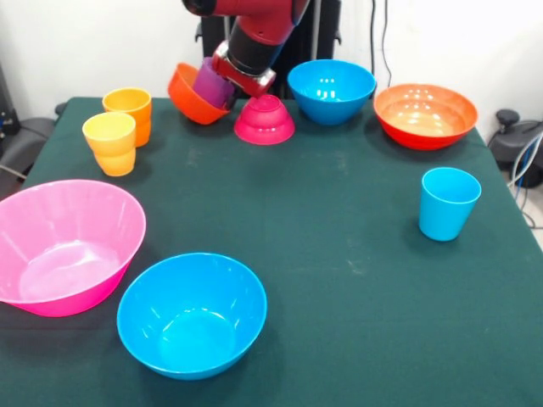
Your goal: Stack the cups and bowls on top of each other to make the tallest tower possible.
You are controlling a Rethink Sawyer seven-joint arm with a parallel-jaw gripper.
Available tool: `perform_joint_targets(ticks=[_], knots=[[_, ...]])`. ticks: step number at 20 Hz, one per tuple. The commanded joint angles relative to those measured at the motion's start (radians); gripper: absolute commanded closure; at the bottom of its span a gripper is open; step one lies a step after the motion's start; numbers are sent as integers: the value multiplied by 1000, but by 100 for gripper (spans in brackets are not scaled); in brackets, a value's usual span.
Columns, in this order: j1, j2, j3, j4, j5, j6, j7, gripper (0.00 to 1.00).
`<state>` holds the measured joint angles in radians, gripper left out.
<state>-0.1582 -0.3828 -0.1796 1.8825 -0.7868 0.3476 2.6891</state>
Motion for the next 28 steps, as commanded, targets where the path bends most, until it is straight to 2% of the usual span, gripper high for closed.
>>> perform_joint_targets(ticks=[1, 4, 7, 13, 16, 21, 28], knots=[[-75, 30, 118, -114, -148, -78, -197, 100], [-151, -82, 166, -46, -151, 5, -310, 100], [-208, -161, 204, -5, -155, 60, -387, 100], [-255, -216, 230, 1, -190, 77, -417, 100], [-264, -167, 242, -26, -208, 52, -391, 100], [-256, -6, 261, -125, -253, -41, -307, 100], [-283, 100, 301, -147, -238, -56, -260, 100]])
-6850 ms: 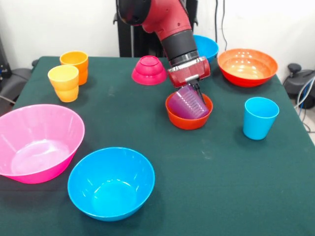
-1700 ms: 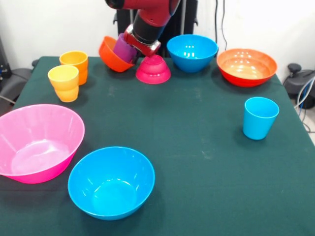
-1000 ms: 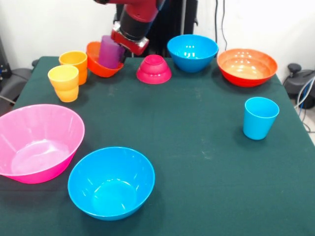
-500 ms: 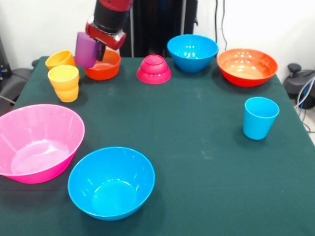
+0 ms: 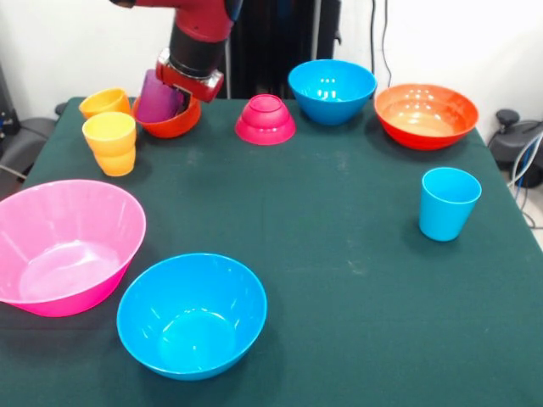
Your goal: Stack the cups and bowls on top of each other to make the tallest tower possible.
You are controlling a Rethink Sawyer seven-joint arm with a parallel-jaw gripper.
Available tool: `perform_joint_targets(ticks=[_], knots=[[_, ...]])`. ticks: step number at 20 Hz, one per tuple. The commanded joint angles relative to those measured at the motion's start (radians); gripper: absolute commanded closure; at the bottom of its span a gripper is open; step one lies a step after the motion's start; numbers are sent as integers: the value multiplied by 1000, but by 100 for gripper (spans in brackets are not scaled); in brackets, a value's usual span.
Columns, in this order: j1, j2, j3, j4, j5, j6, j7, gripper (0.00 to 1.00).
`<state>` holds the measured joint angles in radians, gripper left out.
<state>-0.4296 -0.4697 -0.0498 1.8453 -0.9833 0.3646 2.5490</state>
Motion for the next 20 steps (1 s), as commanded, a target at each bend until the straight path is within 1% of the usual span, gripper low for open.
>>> perform_joint_targets(ticks=[1, 3, 9, 12, 16, 20], knots=[[-18, 191, 174, -99, -31, -62, -119, 100], [-44, 190, 192, -68, 3, -13, -142, 100], [-74, 136, 207, 7, 51, 74, -179, 100], [-88, 116, 220, 24, 59, 104, -205, 100], [-120, 118, 262, 35, 58, 127, -245, 100], [-149, 114, 294, 87, 57, 122, -240, 100]])
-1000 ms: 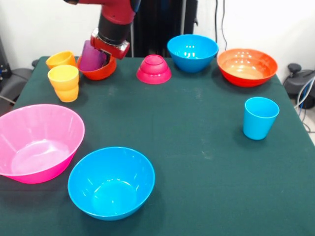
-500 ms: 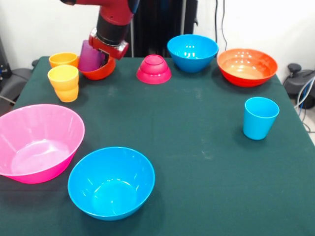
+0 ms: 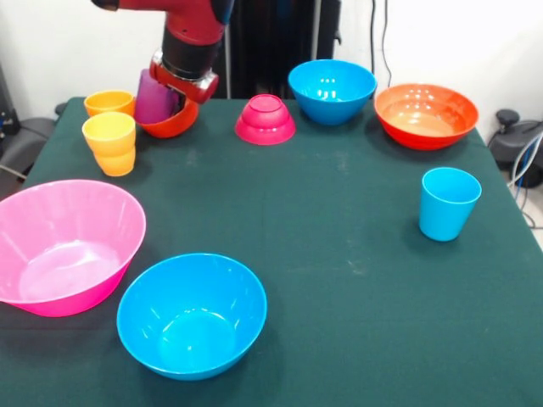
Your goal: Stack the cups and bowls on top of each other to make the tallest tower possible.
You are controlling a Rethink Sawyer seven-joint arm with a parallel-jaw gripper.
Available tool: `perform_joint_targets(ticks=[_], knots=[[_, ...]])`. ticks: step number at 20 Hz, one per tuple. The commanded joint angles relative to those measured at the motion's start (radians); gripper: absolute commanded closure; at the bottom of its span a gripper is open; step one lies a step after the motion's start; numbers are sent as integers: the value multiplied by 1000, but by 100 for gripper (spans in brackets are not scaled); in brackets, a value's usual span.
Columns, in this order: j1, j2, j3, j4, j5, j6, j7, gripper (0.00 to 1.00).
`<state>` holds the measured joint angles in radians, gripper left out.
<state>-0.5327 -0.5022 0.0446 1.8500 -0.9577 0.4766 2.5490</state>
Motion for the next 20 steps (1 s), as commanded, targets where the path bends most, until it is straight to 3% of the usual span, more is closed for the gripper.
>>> perform_joint_targets(ticks=[1, 8, 20], knots=[[-56, 148, 211, 97, 26, -3, -237, 100], [-151, 211, 308, 170, -21, -114, -243, 100], [-202, 261, 357, 218, -18, -113, -196, 100]])
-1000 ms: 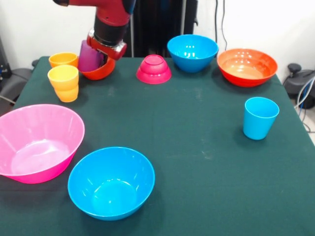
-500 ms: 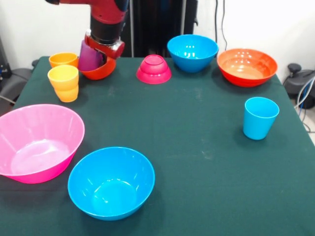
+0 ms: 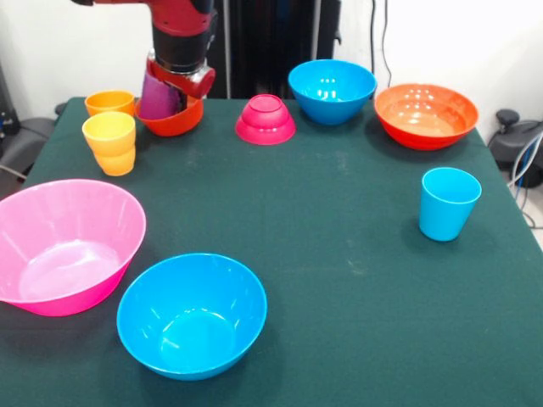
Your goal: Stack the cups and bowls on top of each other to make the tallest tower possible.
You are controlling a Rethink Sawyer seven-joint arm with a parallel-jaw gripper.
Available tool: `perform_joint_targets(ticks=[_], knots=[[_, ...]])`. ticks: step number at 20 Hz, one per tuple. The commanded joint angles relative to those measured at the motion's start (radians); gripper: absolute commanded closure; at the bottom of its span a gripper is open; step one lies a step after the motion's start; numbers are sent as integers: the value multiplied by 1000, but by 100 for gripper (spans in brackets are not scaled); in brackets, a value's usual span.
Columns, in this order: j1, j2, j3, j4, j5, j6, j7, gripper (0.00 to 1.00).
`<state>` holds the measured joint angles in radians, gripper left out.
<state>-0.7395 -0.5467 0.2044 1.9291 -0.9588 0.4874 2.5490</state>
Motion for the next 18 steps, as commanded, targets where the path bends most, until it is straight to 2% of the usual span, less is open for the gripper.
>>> perform_joint_targets(ticks=[1, 8, 12, 15, 18], knots=[[-2, 309, 201, 144, -9, -114, -198, 100], [-22, 298, 215, 184, 22, -94, -179, 100], [-24, 293, 219, 189, -1, -129, -161, 100], [10, 260, 197, 200, -29, -185, -102, 100], [74, 194, 148, 229, -35, -230, -9, 100]])
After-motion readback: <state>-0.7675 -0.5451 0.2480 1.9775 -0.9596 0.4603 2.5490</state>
